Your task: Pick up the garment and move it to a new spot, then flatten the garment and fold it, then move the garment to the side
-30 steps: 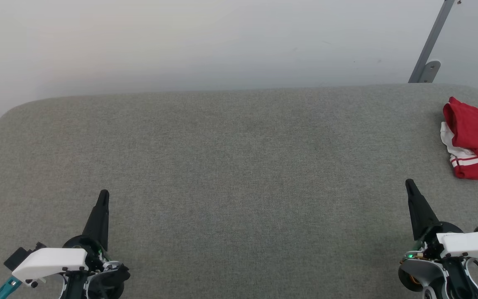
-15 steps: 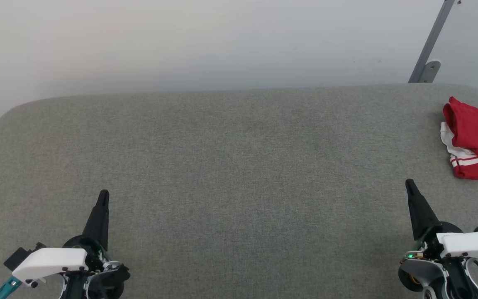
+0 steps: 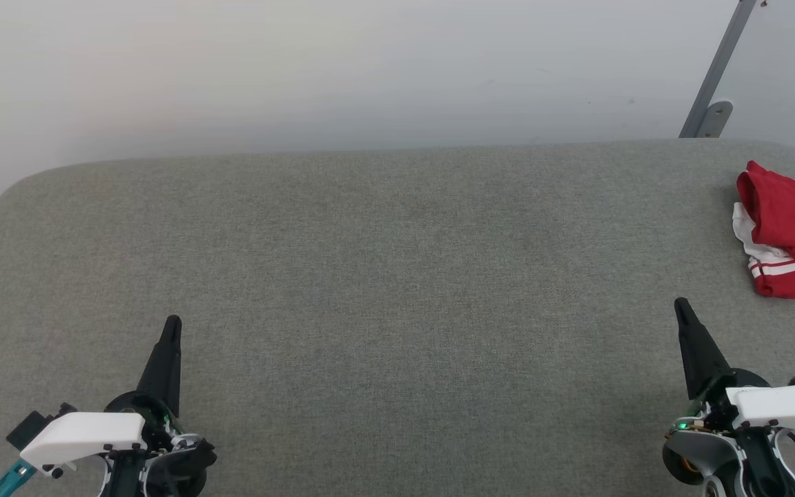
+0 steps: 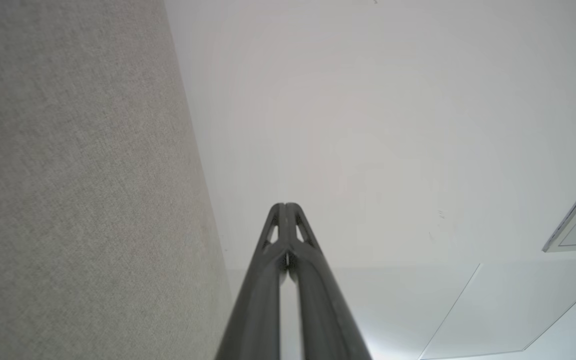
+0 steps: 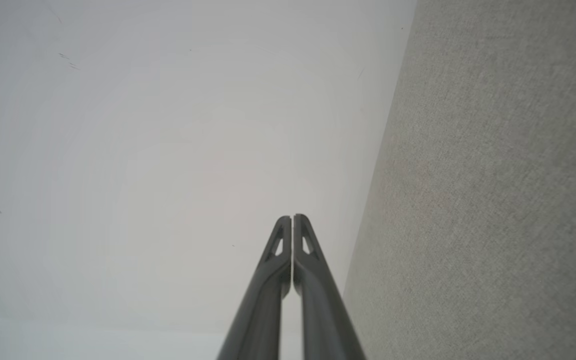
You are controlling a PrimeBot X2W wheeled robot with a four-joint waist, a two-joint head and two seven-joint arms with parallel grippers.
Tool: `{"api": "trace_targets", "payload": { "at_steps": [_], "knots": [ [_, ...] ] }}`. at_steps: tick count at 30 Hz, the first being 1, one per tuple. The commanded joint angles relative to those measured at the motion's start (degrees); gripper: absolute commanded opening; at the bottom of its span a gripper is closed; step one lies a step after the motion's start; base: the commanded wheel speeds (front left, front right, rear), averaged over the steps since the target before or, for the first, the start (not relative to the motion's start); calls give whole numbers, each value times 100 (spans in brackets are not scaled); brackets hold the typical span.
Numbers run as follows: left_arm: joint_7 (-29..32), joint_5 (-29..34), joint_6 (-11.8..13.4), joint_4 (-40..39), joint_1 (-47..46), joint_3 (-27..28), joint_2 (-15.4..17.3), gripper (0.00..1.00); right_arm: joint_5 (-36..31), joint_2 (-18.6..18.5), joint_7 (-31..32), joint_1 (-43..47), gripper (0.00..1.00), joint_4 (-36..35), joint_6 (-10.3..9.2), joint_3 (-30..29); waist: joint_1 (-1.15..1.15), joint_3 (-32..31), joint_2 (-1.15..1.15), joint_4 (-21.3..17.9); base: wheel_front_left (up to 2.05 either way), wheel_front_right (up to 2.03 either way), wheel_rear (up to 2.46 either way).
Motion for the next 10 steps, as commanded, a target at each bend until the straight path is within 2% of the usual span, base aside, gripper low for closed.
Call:
{"api": "trace_targets", "payload": {
  "at_steps": [1,10],
  "knots": [
    [12,-4,-33,-1,-68,11,2,0,24,10,5,-25,0,11,0,0,0,0,0,0,0,0,0],
    [13,-2,-33,-2,-68,11,2,0,23,10,5,-25,0,11,0,-2,0,0,0,0,0,0,0]
  ]
}}
